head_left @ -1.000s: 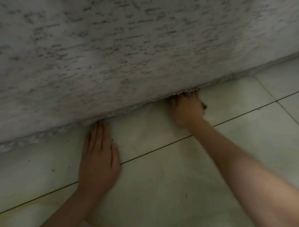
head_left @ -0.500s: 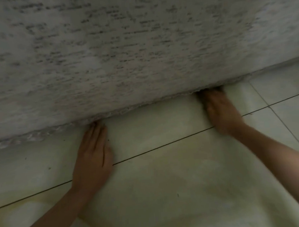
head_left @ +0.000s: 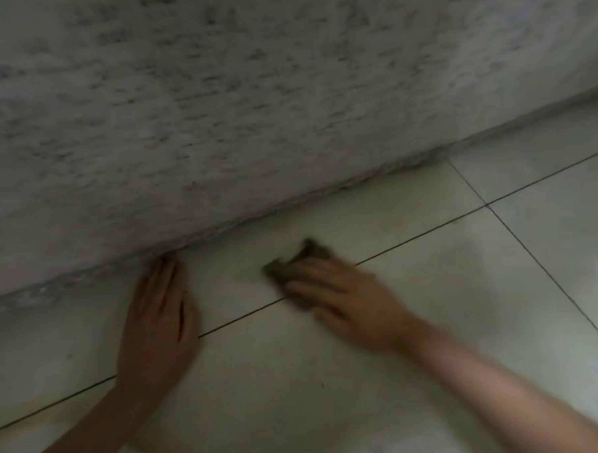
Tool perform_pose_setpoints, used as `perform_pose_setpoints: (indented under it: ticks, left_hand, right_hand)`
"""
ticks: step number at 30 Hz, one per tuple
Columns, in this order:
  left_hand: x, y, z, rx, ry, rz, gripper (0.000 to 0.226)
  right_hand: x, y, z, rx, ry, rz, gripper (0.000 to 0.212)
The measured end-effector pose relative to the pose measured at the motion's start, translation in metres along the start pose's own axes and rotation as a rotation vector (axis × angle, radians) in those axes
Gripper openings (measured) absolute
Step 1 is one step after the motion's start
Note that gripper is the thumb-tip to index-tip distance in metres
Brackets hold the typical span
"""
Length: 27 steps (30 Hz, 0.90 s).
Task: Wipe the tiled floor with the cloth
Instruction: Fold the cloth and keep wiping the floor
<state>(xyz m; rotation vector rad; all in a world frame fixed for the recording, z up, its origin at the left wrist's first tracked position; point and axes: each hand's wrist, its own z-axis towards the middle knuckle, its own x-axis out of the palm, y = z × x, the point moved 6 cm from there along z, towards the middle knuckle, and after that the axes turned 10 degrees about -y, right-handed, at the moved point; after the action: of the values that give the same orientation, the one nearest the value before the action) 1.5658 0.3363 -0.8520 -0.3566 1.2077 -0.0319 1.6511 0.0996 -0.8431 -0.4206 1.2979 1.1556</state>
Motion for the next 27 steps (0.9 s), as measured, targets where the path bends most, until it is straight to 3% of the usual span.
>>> perform_pose_setpoints:
  ticks: [4, 7, 9, 13, 16, 18, 20, 23, 25, 27]
  left_hand:
    - [0.004, 0.002, 0.000, 0.004, -0.029, -0.010, 0.055]
    - [0.005, 0.004, -0.002, -0.002, -0.025, -0.023, 0.055]
    - [0.004, 0.003, -0.003, 0.007, -0.020, -0.011, 0.055]
    - [0.002, -0.002, -0.004, 0.032, 0.013, 0.044, 0.052]
    - [0.002, -0.011, -0.005, 0.072, 0.049, 0.084, 0.051]
    - [0.002, -0.021, -0.005, 0.070, 0.068, 0.070, 0.055]
    - [0.007, -0.045, -0.005, 0.108, 0.109, 0.022, 0.060]
    - [0.014, -0.098, -0.004, 0.221, 0.160, -0.057, 0.061]
    - [0.017, -0.137, -0.006, 0.278, 0.193, -0.127, 0.057]
    - [0.020, -0.179, -0.012, 0.307, 0.285, -0.230, 0.056]
  right_hand:
    - [-0.072, -0.126, -0.071, 0.564, -0.175, -0.197, 0.059]
    - [-0.073, -0.127, -0.070, 0.948, -0.342, -0.287, 0.056]
    - [-0.048, -0.073, -0.042, 0.894, -0.378, -0.276, 0.050]
    - [0.018, 0.062, -0.023, 0.495, -0.222, -0.109, 0.047]
    - [0.024, 0.082, -0.042, 0.255, -0.048, -0.043, 0.040]
    - [0.008, 0.063, -0.061, 0.232, -0.012, 0.008, 0.039]
    - [-0.021, 0.029, -0.086, 0.459, -0.097, 0.041, 0.043]
    - [-0.071, -0.007, -0.136, 1.006, -0.360, 0.239, 0.044]
    - [-0.093, -0.011, -0.169, 1.269, -0.600, 0.683, 0.040]
    - [-0.102, -0.004, -0.200, 1.405, -0.859, 1.241, 0.035]
